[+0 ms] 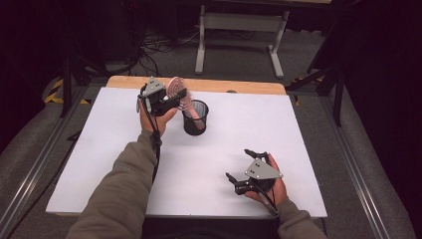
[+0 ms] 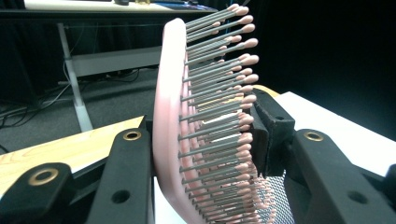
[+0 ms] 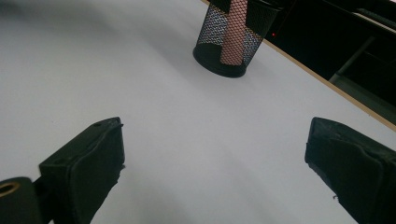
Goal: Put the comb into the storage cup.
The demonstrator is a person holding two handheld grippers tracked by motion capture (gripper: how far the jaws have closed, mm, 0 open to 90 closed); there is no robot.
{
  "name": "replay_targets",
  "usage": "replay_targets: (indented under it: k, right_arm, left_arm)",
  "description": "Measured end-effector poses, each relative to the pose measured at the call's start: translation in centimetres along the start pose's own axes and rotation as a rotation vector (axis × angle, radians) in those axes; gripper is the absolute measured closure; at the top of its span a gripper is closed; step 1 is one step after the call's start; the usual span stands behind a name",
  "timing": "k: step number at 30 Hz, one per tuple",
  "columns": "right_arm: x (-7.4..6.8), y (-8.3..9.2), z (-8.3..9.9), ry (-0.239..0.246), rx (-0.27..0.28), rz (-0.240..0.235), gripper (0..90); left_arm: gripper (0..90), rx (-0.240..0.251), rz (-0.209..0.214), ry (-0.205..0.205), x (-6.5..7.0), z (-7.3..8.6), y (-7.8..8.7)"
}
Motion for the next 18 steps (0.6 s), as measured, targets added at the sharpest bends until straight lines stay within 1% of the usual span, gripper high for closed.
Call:
replay_targets:
  k: [7, 8, 12, 15, 18]
  right_arm:
    - [-0.1, 0.0, 0.0, 0.000, 0.000, -0.002, 5.9]
    - [-0.1, 0.0, 0.0, 0.000, 0.001, -0.003, 6.0]
    - [-0.2, 0.0, -0.1, 0.008, 0.000, -0.005, 5.9]
    - [-0.2, 0.0, -0.1, 0.007, 0.000, -0.006, 5.9]
    - [-0.2, -0.1, 0.0, 0.007, -0.002, -0.006, 5.9]
  left_arm:
    - [56.6, -0.009, -0.017, 0.001, -0.6, 0.3, -0.1]
    - [56.3, -0.013, -0.020, 0.008, -0.7, 0.3, -0.1]
    - [55.3, -0.022, -0.028, 0.015, -1.2, 0.6, -0.1]
    - [55.2, -0.018, -0.023, 0.031, -1.5, 0.7, -0.1]
    - [55.1, -0.016, -0.024, 0.033, -1.6, 0.7, -0.1]
Point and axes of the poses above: each handheld gripper's, and its own axes: y roughly backward along the jaws, z roughly out of its underside, x roughly to its right, the point moved 8 cm from there along -y, roughly forward along the jaws, and after that the axes turned 10 degrees about -z, right-handed, at the moved point
